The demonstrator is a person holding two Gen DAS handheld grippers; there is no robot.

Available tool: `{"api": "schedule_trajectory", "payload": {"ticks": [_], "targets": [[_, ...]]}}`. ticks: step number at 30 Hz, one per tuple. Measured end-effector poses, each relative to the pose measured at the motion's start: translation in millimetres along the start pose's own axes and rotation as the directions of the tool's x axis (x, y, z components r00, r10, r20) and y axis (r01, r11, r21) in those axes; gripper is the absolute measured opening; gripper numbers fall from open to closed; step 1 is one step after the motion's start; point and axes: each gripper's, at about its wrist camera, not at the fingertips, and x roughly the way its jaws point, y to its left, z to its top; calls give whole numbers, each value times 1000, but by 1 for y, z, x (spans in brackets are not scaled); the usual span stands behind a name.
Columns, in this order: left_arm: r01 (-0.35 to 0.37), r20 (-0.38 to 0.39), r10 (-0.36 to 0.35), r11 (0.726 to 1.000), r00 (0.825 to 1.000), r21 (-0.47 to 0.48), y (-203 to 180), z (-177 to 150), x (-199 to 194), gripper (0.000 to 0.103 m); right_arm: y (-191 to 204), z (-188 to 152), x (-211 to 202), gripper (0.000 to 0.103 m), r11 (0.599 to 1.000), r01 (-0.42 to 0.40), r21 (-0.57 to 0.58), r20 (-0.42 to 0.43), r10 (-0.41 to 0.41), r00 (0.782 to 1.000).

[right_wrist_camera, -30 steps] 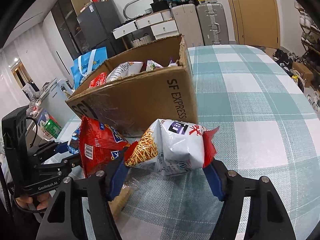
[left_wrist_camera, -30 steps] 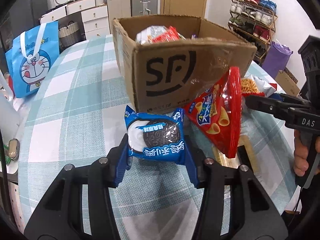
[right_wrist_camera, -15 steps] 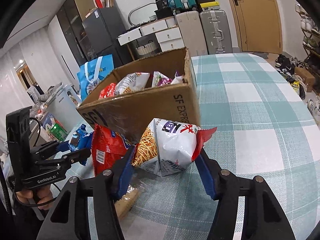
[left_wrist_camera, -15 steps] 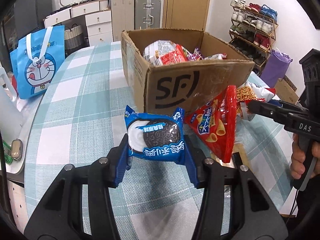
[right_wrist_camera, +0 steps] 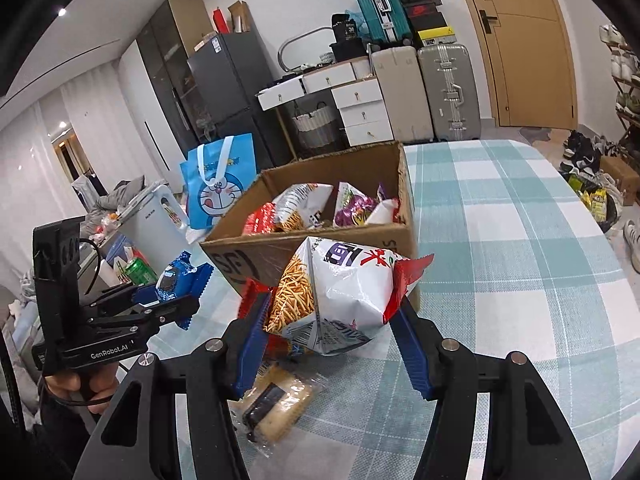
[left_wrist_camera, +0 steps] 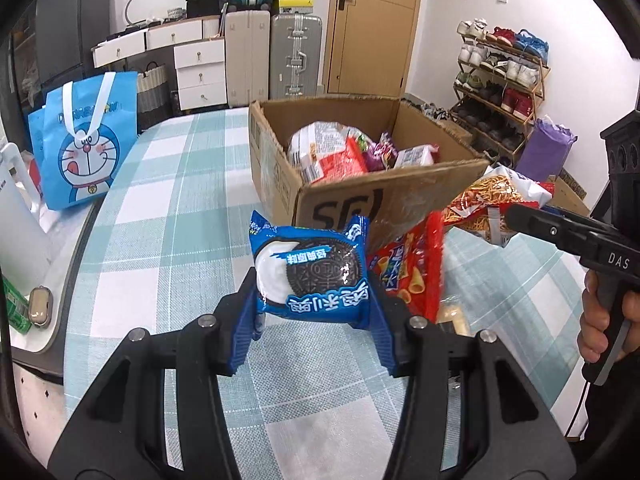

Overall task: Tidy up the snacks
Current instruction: 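Carry both snacks over the cardboard box and open both grippers to drop them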

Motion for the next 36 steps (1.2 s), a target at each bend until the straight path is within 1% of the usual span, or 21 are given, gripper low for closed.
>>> {"api": "schedule_trajectory", "payload": {"ticks": [7, 13, 18, 23, 27, 36], "targets": [[6, 56, -7, 1000, 998, 21, -10, 9, -28, 47, 11, 7, -22, 60, 1000, -16, -5, 58, 16, 998], [10, 70, -12, 999, 997, 34, -21, 17, -36, 47, 16, 12, -31, 60, 1000, -23, 0, 93, 22, 995], [21, 85, -24, 999, 996, 34, -30, 31, -35, 47, 19, 15, -35, 60, 1000, -25, -4, 117, 25, 993], [-5, 109, -2, 998, 994, 59, -44, 50, -34, 47, 25, 22, -36, 60, 1000, -22, -22, 138, 25, 990], [-4, 124, -4, 998, 992, 64, -54, 65, -34, 47, 30, 30, -32, 60, 999, -14, -37, 150, 20, 988], [-29, 122, 22, 998, 992, 55, -58, 97, -13, 47, 37, 52, -20, 60, 999, 3, -52, 159, 5, 987]]}}
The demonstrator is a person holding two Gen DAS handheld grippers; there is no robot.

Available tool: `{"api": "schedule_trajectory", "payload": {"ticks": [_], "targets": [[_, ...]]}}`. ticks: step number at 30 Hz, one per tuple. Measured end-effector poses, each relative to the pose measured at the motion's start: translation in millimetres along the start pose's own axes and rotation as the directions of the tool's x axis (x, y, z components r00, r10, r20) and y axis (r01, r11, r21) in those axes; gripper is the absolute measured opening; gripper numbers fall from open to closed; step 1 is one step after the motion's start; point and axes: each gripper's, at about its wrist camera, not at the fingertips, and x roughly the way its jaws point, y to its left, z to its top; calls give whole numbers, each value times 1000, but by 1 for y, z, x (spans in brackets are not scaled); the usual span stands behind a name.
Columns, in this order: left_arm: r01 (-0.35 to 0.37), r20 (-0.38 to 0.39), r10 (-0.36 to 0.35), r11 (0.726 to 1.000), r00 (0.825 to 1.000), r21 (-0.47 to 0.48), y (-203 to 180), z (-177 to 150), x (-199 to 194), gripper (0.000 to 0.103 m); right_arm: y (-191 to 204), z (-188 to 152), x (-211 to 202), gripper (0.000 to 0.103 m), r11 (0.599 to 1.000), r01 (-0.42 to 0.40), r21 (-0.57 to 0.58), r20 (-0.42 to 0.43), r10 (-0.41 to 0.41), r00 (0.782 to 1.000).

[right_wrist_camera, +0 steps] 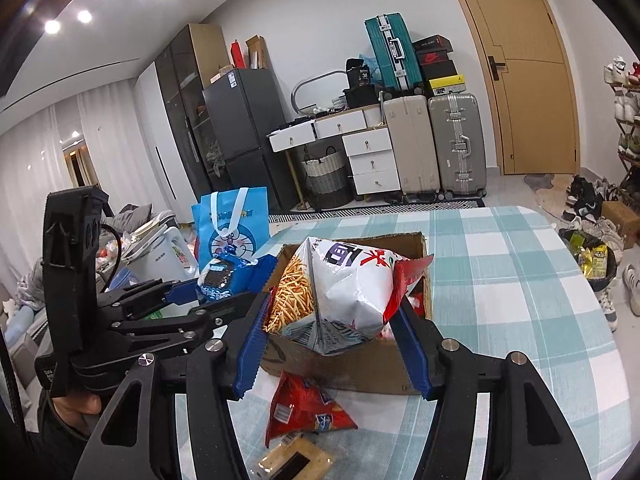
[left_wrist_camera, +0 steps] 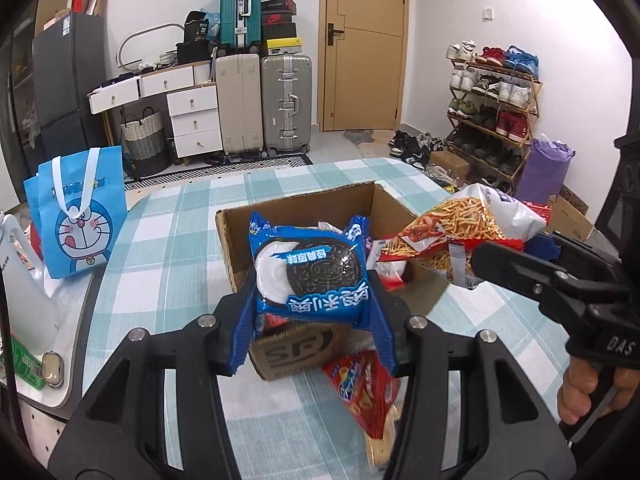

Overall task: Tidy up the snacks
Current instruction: 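Carry both snacks over the cardboard box and open both grippers to drop them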

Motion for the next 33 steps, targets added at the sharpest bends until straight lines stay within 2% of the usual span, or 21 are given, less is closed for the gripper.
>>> {"api": "schedule_trajectory", "payload": {"ticks": [15, 21, 33], "targets": [[-42, -31, 40, 996, 999, -81, 29, 27, 61, 47, -16, 18, 49, 61, 998, 2, 61, -51, 1, 999], [-59, -39, 57, 997, 998, -55, 28, 31, 82, 47, -28, 18, 68, 61, 995, 14, 94, -81, -6, 997], [-93, -119, 85, 994, 989, -61, 35, 22, 130, 47, -35, 22, 92, 62, 993, 43, 107, -112, -31, 993]]}}
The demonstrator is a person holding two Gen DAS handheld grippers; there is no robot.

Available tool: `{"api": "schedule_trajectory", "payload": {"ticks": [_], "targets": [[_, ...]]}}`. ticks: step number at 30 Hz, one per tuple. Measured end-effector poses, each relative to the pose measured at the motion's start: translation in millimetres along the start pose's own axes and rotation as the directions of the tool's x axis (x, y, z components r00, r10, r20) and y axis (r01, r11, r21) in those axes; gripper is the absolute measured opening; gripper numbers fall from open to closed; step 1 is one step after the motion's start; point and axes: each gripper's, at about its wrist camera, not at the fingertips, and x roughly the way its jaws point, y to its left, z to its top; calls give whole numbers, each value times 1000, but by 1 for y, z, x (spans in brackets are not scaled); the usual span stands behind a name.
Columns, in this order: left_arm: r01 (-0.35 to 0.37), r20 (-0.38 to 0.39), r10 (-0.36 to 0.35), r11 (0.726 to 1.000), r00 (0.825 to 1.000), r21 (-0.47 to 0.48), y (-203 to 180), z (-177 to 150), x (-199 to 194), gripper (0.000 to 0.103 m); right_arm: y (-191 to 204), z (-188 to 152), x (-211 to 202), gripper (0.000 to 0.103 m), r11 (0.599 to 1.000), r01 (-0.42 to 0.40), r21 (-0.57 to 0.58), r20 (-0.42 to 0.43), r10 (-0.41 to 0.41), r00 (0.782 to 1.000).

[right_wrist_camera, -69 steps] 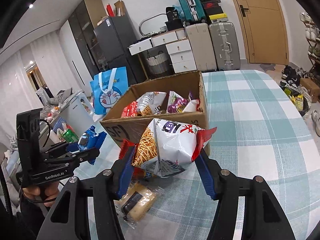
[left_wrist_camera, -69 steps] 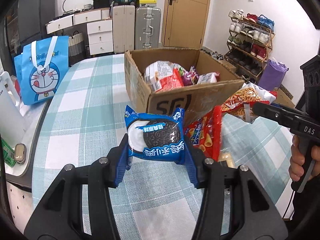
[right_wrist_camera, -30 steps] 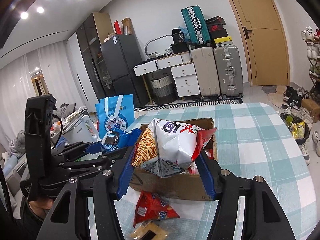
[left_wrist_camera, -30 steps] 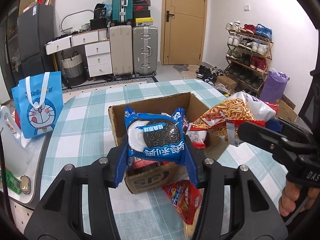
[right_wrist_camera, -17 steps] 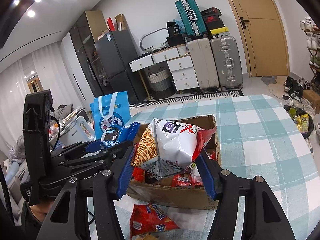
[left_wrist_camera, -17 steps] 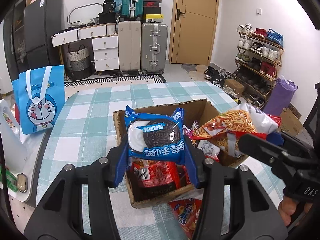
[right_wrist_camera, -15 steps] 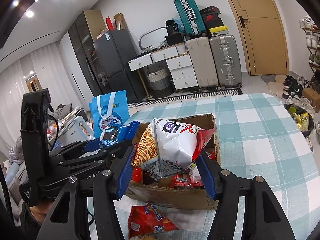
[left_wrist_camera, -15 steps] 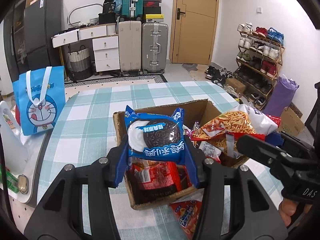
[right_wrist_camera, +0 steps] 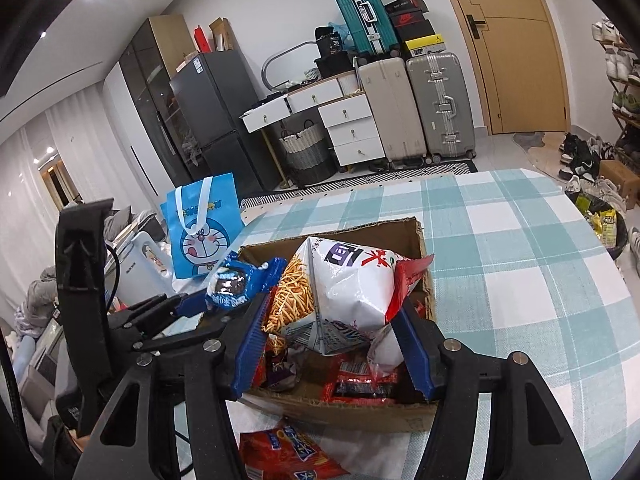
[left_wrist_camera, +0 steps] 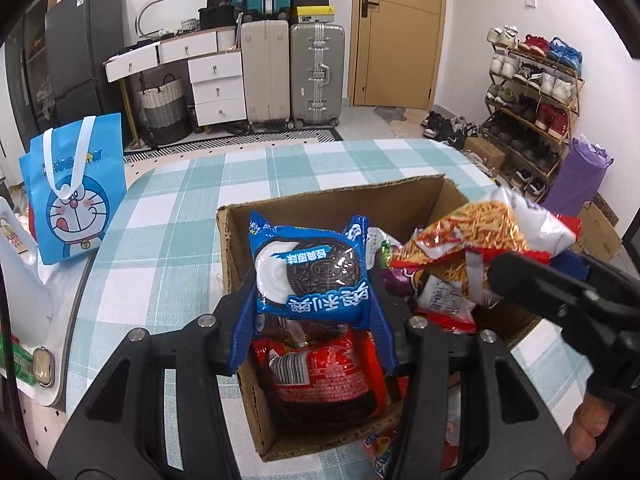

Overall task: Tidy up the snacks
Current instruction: 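Carry both snacks over the cardboard box and open both grippers to drop them, then withdraw both grippers from the box toward the remaining snacks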

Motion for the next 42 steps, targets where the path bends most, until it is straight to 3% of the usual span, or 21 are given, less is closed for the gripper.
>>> {"api": "schedule_trajectory", "payload": {"ticks": [6, 9, 12, 14, 16, 21, 31, 42], "targets": [[-22, 2, 22, 999, 1000, 47, -4, -6, 10, 47, 1, 6, 16, 63, 1000, 11, 13, -16, -11, 1000], [-32, 5, 31, 997, 999, 65, -7, -9, 7, 55, 1, 4, 17, 67, 1000, 2, 8, -28, -2, 1000], [7, 10, -8, 999, 1000, 44, -1, -13, -1, 61, 2, 1, 7, 85, 1000, -7, -15, -6, 7, 1000], [52, 14, -52, 998, 999, 19, 4, -17, -10, 69, 2, -1, -9, 93, 999, -9, -33, 34, 10, 999], [85, 28, -85, 996, 996, 9, 6, -20, -21, 83, 0, -1, -19, 97, 999, -18, -37, 38, 19, 999], [53, 71, -55, 998, 996, 33, 1, -32, -49, 102, -7, -8, -42, 102, 1000, -14, 0, 38, 14, 999], [85, 77, -86, 996, 993, 19, 10, -64, -98, 102, -7, -43, -72, 102, 1000, -15, -20, -15, 15, 1000], [81, 66, -81, 997, 995, 4, 18, -98, -125, 102, -4, -88, -64, 102, 1000, 12, -24, -133, -15, 991]]}}
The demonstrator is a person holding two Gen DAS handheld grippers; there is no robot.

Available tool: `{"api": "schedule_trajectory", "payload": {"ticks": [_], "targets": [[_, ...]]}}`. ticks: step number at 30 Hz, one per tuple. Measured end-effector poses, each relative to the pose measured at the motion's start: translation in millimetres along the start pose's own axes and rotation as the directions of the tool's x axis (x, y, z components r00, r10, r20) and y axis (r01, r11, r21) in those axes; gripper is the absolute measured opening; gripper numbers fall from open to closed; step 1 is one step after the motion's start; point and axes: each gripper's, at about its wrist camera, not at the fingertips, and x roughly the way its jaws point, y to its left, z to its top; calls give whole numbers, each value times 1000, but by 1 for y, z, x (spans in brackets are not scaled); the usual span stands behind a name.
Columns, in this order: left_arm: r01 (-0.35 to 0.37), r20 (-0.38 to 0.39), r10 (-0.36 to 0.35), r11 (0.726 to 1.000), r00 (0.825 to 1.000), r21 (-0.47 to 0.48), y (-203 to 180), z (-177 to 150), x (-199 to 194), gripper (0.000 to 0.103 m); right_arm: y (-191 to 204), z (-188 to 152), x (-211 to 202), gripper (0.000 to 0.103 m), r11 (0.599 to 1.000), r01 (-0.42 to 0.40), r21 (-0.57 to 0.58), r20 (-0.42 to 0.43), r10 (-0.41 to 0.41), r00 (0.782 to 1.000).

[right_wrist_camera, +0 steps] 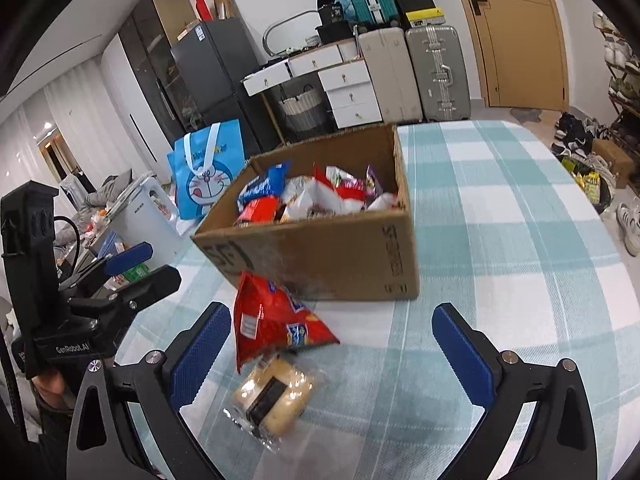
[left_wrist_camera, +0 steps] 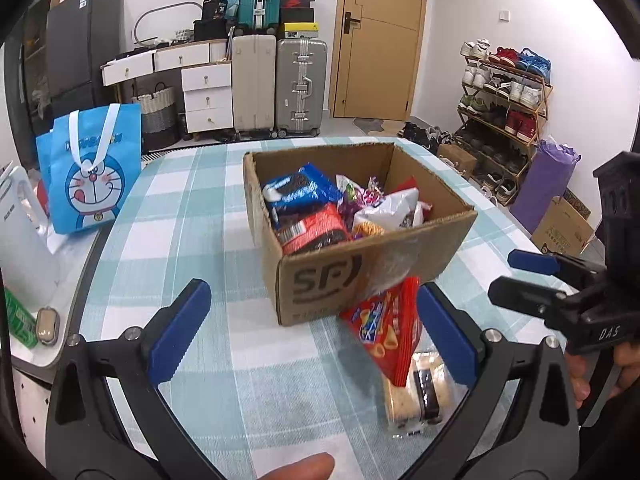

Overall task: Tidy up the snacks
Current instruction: 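Withdraw both grippers from the box toward the remaining snacks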

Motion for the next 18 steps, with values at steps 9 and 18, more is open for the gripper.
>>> {"api": "schedule_trajectory", "payload": {"ticks": [9, 18], "targets": [[-10, -42, 9, 1000, 999, -14, 2, -16, 6, 102, 12, -21, 15, 102, 999, 31, -34, -69, -33, 997], [-46, -62, 46, 999, 997, -3, 8, -30, 3, 102, 29, -29, 31, 102, 994, 48, -100, -152, -63, 986]]}}
